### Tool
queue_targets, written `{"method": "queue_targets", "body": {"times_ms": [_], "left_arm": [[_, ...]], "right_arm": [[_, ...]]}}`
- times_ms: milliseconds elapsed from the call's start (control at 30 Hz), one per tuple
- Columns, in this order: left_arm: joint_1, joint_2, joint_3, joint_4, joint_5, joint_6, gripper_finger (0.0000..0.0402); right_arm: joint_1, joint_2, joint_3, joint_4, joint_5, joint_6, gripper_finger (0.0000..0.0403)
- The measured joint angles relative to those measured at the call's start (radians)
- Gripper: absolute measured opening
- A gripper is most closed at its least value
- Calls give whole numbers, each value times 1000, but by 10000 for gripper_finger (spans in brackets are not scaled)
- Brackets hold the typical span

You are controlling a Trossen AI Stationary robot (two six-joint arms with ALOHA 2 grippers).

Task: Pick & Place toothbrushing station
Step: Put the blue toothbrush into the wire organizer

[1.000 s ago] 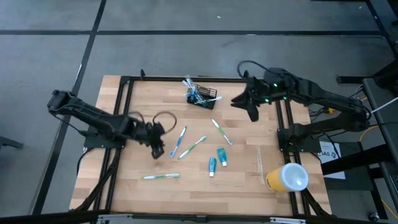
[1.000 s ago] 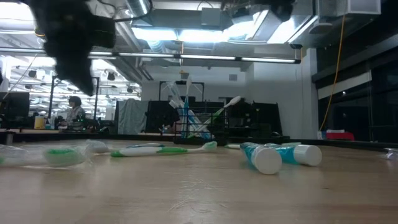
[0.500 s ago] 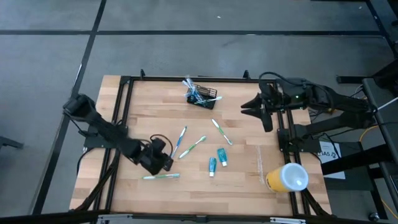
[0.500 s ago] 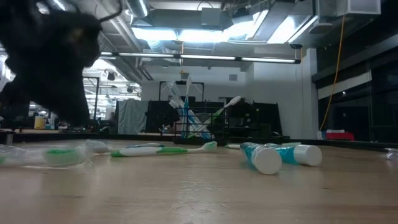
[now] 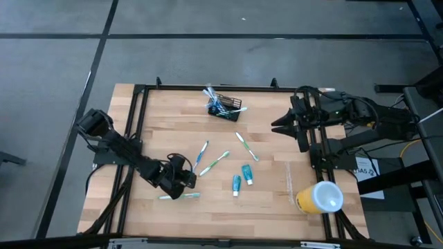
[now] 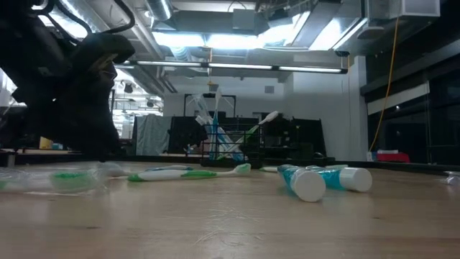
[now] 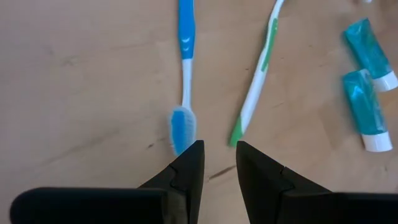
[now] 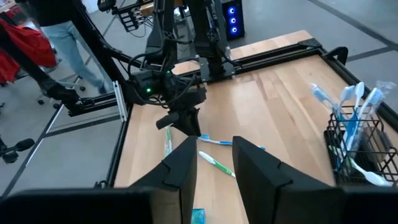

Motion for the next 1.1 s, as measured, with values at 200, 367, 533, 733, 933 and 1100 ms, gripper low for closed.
{"method": "queue_targets", "body": {"times_ms": [200,367,533,733,933,1100], "left_arm": [[-3,-15,41,10,-26,191,88],[6,-24,166,-173,-16,483,88],[61,-24,281,-567,15,646,73],[170,-24,282,-706,162,790,36],[226,-18,213,-633,267,795,11],[253,-18,175,-544,324,808,2]], "right_arm": [[27,-3,0,0,28,22,104],[51,-4,0,2,59,35,104],[73,-4,0,2,81,41,104],[120,-4,0,2,136,73,104],[192,-4,0,3,222,111,104],[251,-4,0,3,291,132,104]]}}
